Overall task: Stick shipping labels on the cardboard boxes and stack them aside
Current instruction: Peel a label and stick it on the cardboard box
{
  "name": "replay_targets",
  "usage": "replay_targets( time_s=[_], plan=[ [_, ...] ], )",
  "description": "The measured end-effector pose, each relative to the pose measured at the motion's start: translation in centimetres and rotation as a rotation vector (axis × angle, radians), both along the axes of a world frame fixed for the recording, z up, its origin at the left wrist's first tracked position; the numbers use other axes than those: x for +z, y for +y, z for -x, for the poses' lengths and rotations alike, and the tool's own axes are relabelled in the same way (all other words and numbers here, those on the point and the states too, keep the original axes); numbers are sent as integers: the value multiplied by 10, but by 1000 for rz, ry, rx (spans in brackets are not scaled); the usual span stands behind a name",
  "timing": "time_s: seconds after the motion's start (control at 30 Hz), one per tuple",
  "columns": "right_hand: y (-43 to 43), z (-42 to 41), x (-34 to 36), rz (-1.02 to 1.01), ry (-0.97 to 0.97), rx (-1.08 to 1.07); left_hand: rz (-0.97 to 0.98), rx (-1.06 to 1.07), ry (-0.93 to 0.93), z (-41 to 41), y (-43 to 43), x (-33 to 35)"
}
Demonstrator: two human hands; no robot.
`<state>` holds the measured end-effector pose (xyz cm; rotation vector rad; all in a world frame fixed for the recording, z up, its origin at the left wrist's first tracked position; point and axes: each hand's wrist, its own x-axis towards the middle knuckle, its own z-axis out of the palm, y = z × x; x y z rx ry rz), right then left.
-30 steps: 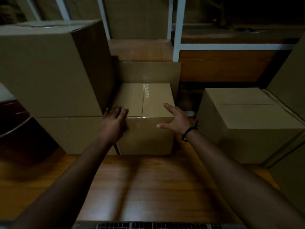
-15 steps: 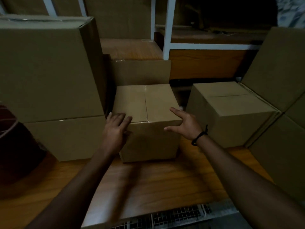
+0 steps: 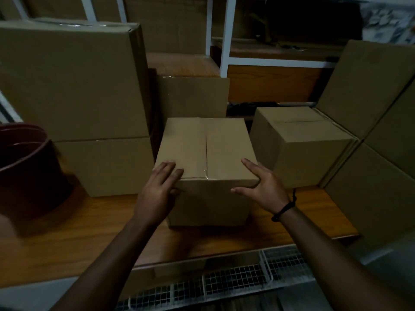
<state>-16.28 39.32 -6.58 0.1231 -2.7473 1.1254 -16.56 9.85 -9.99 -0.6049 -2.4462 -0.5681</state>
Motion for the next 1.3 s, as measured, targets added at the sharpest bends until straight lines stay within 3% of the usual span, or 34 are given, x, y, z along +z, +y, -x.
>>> replay_targets(
  time_s=[0.53, 1.13, 1.23, 1.3],
  plan=[
    [-14, -74, -19, 39, 19, 202, 55, 166, -44, -122, -17, 7],
    [-10, -97, -21, 81, 1, 94, 59, 8, -44, -118, -25, 5],
    [-12, -103, -21, 63, 35, 73, -13, 12, -106, -114, -30, 15],
    [-13, -109, -24, 49, 60, 55, -147, 57, -242, -110, -37, 20]
  ],
)
